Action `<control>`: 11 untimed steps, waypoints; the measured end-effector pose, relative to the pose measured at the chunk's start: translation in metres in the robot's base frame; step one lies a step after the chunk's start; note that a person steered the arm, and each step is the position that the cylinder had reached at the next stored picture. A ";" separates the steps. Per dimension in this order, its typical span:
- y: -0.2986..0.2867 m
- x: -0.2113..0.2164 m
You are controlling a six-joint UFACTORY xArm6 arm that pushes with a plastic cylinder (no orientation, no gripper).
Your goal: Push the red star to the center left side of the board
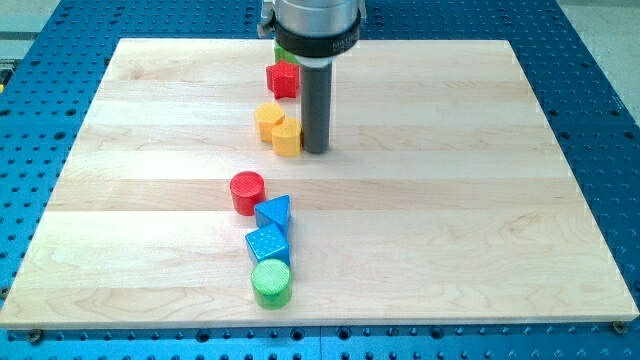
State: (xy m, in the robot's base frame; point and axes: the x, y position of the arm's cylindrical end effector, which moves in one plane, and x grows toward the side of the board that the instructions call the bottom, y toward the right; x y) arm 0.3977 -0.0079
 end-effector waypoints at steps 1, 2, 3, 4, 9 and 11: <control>-0.001 -0.001; 0.014 0.001; 0.028 -0.042; 0.025 -0.096; -0.144 -0.119; -0.181 -0.092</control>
